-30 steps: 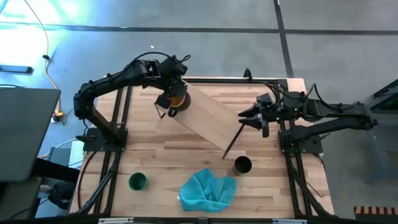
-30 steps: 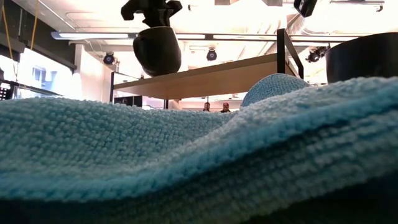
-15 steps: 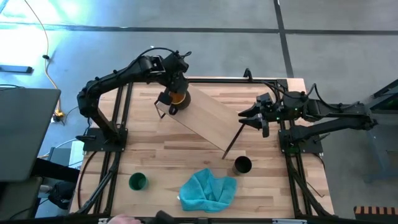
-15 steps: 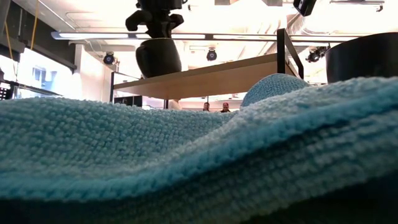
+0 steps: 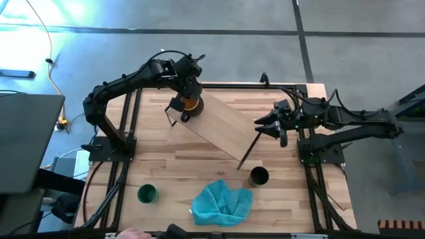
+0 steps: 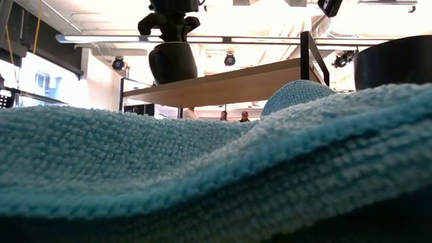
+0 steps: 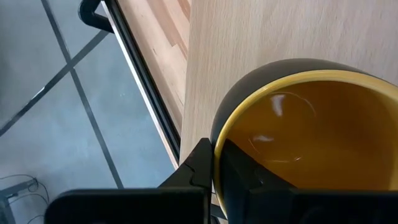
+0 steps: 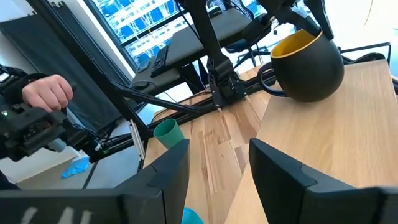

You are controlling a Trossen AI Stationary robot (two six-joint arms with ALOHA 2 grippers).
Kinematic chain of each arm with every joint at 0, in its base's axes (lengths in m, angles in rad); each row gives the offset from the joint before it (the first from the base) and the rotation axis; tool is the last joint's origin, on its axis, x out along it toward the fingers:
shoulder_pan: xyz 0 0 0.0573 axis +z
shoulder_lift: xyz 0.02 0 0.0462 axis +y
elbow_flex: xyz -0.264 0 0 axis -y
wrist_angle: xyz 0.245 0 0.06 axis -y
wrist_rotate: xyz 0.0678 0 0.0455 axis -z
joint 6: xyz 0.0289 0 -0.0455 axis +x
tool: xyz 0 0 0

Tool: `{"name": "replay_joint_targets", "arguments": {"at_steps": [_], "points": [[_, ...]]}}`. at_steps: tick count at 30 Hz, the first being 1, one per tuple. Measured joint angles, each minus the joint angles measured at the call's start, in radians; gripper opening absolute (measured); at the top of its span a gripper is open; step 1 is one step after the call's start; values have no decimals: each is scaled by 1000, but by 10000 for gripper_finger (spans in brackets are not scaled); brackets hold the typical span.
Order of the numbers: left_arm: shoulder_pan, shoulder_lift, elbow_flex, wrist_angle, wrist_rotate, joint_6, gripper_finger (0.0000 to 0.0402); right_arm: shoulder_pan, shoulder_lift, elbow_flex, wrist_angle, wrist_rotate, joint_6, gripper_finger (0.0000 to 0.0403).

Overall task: Stack small to large cups/mugs on shelf
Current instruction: Put the black mug on the shelf

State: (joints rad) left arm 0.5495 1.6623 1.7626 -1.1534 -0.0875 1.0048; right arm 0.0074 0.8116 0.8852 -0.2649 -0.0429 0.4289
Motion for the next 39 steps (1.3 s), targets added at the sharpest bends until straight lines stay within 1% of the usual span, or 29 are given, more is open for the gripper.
{"name": "replay_joint_targets", "arguments": {"at_steps": [9, 15, 20, 28, 31, 33, 39], "points": [[0, 4, -2, 2, -24, -6, 28, 0, 0, 0, 0, 0, -11, 158], [0, 4, -2, 1, -32, -6, 24, 0, 0, 0, -1, -7, -11, 158], [0, 3, -2, 2, -12, -6, 19, 0, 0, 0, -1, -7, -11, 158], [0, 3, -2, 1, -9, -6, 23, 0, 0, 0, -1, -7, -11, 158], [0, 3, -2, 1, 8, -6, 25, 0, 0, 0, -1, -7, -10, 158], [0, 3, -2, 2, 24, -7, 29, 0, 0, 0, -1, -7, -8, 158], [0, 3, -2, -2, 27, -7, 51, 0, 0, 0, -1, -7, -8, 158]]}}
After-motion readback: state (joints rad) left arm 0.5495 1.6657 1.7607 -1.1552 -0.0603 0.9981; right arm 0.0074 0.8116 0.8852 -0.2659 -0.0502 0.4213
